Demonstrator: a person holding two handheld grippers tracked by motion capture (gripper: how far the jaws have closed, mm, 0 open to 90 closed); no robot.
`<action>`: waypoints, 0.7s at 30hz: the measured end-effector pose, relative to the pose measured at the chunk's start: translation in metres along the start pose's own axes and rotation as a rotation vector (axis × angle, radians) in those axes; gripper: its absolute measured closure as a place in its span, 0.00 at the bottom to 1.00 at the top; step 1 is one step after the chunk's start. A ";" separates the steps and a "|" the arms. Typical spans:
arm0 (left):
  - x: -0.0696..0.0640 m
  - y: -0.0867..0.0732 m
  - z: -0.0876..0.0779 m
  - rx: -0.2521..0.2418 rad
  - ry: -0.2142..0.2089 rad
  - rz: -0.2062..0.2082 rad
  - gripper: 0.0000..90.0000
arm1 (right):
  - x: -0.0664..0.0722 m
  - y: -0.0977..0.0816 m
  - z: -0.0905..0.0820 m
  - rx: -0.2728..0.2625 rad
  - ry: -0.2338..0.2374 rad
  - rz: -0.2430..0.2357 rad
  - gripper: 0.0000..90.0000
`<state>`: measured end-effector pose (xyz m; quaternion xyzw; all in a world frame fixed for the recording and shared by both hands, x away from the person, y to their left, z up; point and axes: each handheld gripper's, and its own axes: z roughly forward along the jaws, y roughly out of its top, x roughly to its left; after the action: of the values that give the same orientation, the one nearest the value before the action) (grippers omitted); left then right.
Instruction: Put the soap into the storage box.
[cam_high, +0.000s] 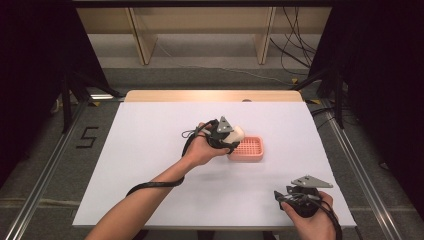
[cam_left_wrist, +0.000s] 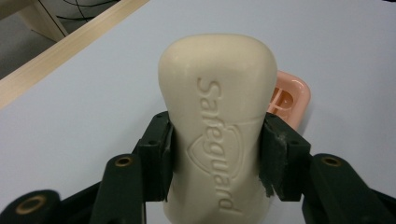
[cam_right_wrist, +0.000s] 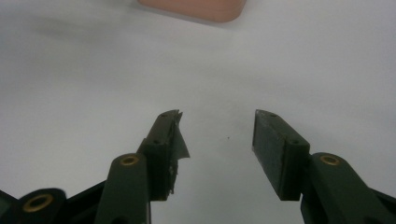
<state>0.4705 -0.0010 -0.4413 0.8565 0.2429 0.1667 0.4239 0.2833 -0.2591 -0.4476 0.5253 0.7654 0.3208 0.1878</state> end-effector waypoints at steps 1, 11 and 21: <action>0.000 0.000 0.000 0.000 0.000 0.000 0.55 | 0.000 0.000 -0.001 0.010 -0.014 -0.002 0.58; -0.001 0.000 0.008 0.008 -0.008 0.012 0.55 | 0.002 0.000 -0.001 0.015 0.014 0.036 0.58; -0.003 0.001 0.014 0.026 -0.010 0.014 0.55 | 0.000 0.000 -0.001 0.013 -0.005 -0.010 0.58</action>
<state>0.4754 -0.0118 -0.4492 0.8644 0.2368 0.1622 0.4129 0.2826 -0.2599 -0.4473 0.5237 0.7696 0.3134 0.1877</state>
